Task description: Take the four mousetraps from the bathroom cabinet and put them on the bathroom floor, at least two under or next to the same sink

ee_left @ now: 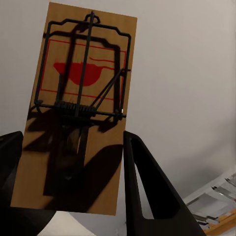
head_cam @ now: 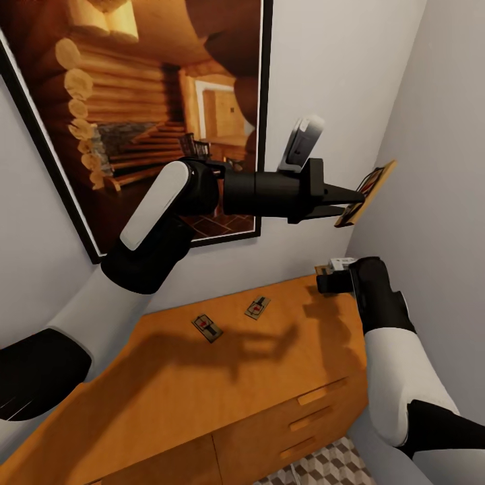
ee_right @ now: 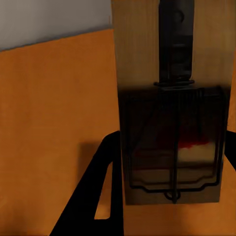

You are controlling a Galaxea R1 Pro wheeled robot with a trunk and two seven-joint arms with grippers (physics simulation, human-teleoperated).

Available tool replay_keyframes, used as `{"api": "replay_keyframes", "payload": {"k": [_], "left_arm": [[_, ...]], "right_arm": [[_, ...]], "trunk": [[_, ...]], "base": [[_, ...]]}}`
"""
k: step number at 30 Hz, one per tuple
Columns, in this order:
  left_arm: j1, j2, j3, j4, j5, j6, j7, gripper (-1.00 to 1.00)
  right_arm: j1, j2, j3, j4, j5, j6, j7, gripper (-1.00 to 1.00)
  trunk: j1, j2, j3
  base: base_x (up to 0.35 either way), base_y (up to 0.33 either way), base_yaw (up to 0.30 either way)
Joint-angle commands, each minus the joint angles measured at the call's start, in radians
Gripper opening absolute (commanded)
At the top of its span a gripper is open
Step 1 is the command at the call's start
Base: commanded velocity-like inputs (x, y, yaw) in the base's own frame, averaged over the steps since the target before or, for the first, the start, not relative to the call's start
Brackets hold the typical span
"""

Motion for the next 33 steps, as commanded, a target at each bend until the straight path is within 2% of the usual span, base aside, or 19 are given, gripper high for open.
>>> {"api": "replay_keyframes", "payload": {"k": [1, 10, 33], "left_arm": [[-0.001, 0.000, 0.000, 0.000, 0.008, 0.002, 0.008, -1.00], [-0.001, -0.002, 0.000, 0.000, 0.008, 0.002, 0.009, -1.00], [-0.001, 0.001, 0.000, 0.000, 0.008, 0.002, 0.008, -1.00]], "right_arm": [[-0.001, 0.001, -0.003, -0.002, 0.009, 0.002, 0.015, -1.00], [-0.001, 0.001, -0.001, -0.002, 0.010, 0.004, 0.022, -1.00], [0.000, 0.001, 0.000, 0.011, 0.010, 0.001, 0.022, -1.00]], "trunk": [[0.000, -0.001, -0.001], [0.000, -0.001, -0.001], [0.000, -0.001, -0.001]], "base": [[0.000, 0.000, 0.000], [-0.043, 0.000, 0.000], [-0.329, 0.000, 0.000]]}}
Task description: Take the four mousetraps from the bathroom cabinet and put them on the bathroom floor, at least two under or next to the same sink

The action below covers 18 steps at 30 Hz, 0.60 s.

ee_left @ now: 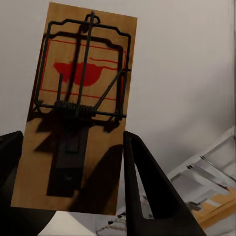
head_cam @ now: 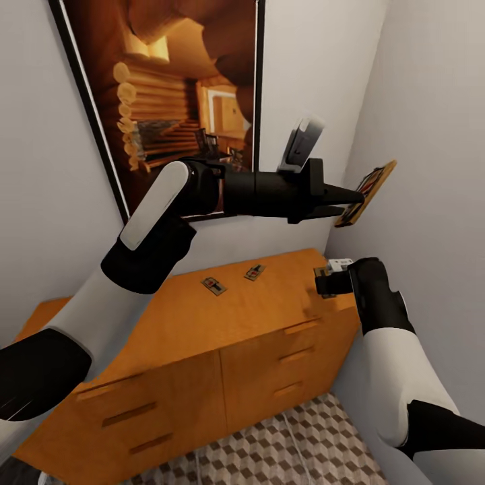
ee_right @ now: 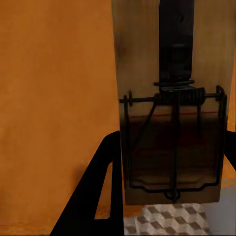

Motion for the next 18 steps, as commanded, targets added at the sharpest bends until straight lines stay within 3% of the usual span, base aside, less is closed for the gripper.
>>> {"api": "replay_keyframes", "payload": {"k": [1, 5, 10, 12, 13, 14, 16, 17, 18], "left_arm": [[-0.001, 0.001, 0.000, -0.001, 0.008, 0.002, 0.008, -1.00], [-0.001, 0.000, 0.001, -0.002, 0.008, 0.004, 0.008, -1.00], [-0.001, 0.006, -0.003, 0.000, 0.008, 0.004, 0.008, -1.00], [0.000, 0.019, -0.029, 0.000, 0.005, 0.004, 0.011, -1.00], [0.001, 0.041, -0.043, 0.000, -0.013, 0.004, 0.013, -1.00], [0.015, 0.114, -0.060, -0.001, -0.132, 0.011, 0.019, -1.00], [0.016, 0.118, -0.061, -0.002, -0.135, 0.014, 0.026, -1.00], [0.016, 0.120, -0.115, -0.002, -0.136, 0.018, 0.062, -1.00], [0.016, 0.120, -0.139, -0.002, -0.136, 0.019, 0.071, -1.00]], "right_arm": [[-0.001, 0.001, -0.004, 0.000, 0.009, 0.002, 0.011, -1.00], [0.003, 0.002, -0.004, 0.000, 0.009, 0.001, 0.011, -1.00], [0.051, 0.003, -0.004, -0.004, 0.008, -0.006, 0.011, -1.00], [0.057, 0.002, -0.004, -0.001, 0.011, -0.007, 0.011, -1.00], [0.061, -0.001, -0.004, -0.001, 0.011, -0.008, 0.011, -1.00], [0.113, -0.008, 0.005, -0.015, 0.012, -0.014, 0.010, -1.00], [0.115, -0.014, 0.006, -0.015, 0.013, -0.015, 0.010, -1.00], [0.117, -0.026, 0.007, -0.016, 0.014, -0.015, 0.010, -1.00], [0.117, -0.034, 0.007, -0.017, 0.014, -0.015, 0.010, -1.00]], "trunk": [[0.000, -0.001, -0.001], [0.000, -0.001, -0.001], [0.000, -0.001, -0.001], [0.000, -0.001, -0.001], [0.000, -0.001, -0.001], [0.000, -0.001, -0.001], [0.000, -0.001, -0.001], [0.000, -0.001, -0.001], [0.000, -0.001, -0.001]], "base": [[-0.335, 0.000, 0.000], [-0.335, 0.000, 0.000], [-0.334, 0.000, 0.000], [-0.139, 0.000, 0.000], [-0.056, 0.000, 0.000], [-0.001, 0.000, 0.000], [-0.001, 0.000, 0.000], [0.000, 0.000, 0.000], [0.000, 0.000, 0.000]]}}
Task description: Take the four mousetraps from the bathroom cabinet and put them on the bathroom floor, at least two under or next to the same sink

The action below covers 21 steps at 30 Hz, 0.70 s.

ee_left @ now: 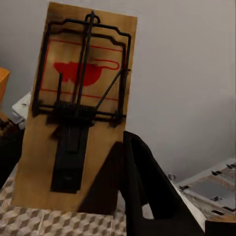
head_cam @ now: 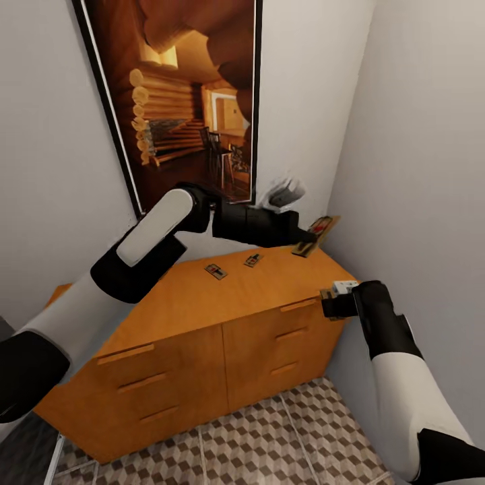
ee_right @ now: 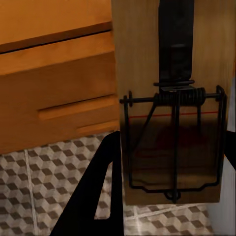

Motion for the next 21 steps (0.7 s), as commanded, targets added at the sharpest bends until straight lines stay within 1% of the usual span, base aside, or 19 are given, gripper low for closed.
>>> {"api": "replay_keyframes", "payload": {"k": [1, 3, 5, 9, 11, 13, 15, 17, 19, 21], "left_arm": [[-0.001, 0.000, -0.023, -0.001, 0.008, 0.000, 0.014, -1.00], [-0.001, -0.004, -0.048, -0.002, 0.008, 0.000, 0.022, -1.00], [-0.001, -0.010, -0.058, -0.002, 0.008, 0.000, 0.024, -1.00], [-0.001, -0.013, -0.064, -0.004, 0.010, -0.001, 0.026, -1.00], [0.000, -0.016, -0.074, -0.002, 0.011, -0.005, 0.026, -1.00], [0.002, -0.018, -0.096, -0.001, 0.012, -0.009, 0.026, -1.00], [0.006, -0.020, -0.140, -0.001, 0.011, -0.013, 0.027, -1.00], [0.007, -0.021, -0.164, -0.002, 0.011, -0.015, 0.027, -1.00], [0.007, -0.023, -0.180, -0.002, 0.011, -0.016, 0.027, -1.00], [0.008, -0.024, -0.188, -0.002, 0.011, -0.017, 0.027, -1.00]], "right_arm": [[-0.001, -0.009, -0.002, -0.002, 0.005, 0.003, 0.012, -1.00], [0.000, -0.025, -0.002, -0.006, 0.004, 0.003, 0.012, -1.00], [0.002, -0.031, -0.003, -0.008, 0.004, 0.003, 0.012, -1.00], [0.015, -0.032, -0.003, -0.013, 0.002, 0.004, 0.012, -1.00], [0.018, -0.031, -0.003, -0.016, 0.000, 0.004, 0.012, -1.00], [0.020, -0.030, -0.003, -0.017, 0.000, 0.003, 0.012, -1.00], [0.025, -0.030, -0.003, -0.018, 0.000, 0.003, 0.012, -1.00], [0.031, -0.030, -0.003, -0.019, 0.000, 0.003, 0.012, -1.00], [0.036, -0.031, -0.003, -0.020, 0.000, 0.003, 0.012, -1.00], [0.037, -0.032, -0.003, -0.020, 0.000, 0.003, 0.012, -1.00]], "trunk": [[0.000, -0.001, -0.001], [0.000, -0.001, -0.001], [0.000, -0.001, -0.001], [0.000, -0.001, 0.000], [0.000, -0.001, 0.002], [0.000, -0.001, 0.005], [0.000, -0.001, 0.008], [0.000, -0.001, 0.011], [0.000, -0.001, 0.014], [0.000, -0.001, 0.017]], "base": [[0.000, 0.000, 0.000], [0.000, 0.000, 0.000], [0.000, 0.000, 0.000], [0.000, 0.000, -0.008], [0.000, 0.000, -0.050], [0.000, 0.000, -0.065], [0.000, 0.000, -0.072], [0.000, 0.000, -0.075], [0.000, 0.000, -0.076], [0.000, 0.000, -0.077]]}}
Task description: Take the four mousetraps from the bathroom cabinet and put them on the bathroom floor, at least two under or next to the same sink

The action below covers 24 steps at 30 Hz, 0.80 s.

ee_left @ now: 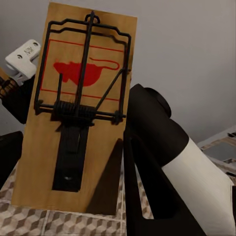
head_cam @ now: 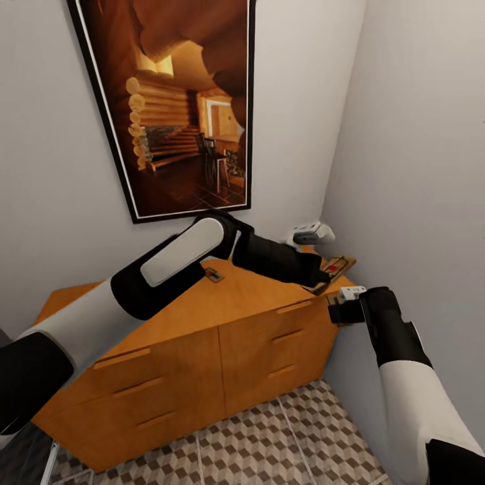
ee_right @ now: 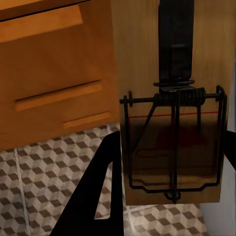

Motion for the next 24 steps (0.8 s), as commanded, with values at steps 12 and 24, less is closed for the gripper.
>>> {"api": "replay_keyframes", "payload": {"k": [12, 24], "left_arm": [[0.012, 0.004, -0.145, 0.003, 0.007, -0.004, 0.009, -1.00], [0.103, 0.014, -0.207, 0.005, 0.002, -0.037, 0.010, -1.00]], "right_arm": [[0.012, -0.001, -0.001, 0.010, 0.012, 0.001, 0.010, -1.00], [0.036, -0.002, -0.001, 0.015, 0.013, 0.001, 0.006, -1.00]], "trunk": [[0.000, -0.001, 0.007], [0.000, -0.001, 0.007]], "base": [[-0.013, 0.000, -0.033], [-0.290, 0.000, 0.000]]}}
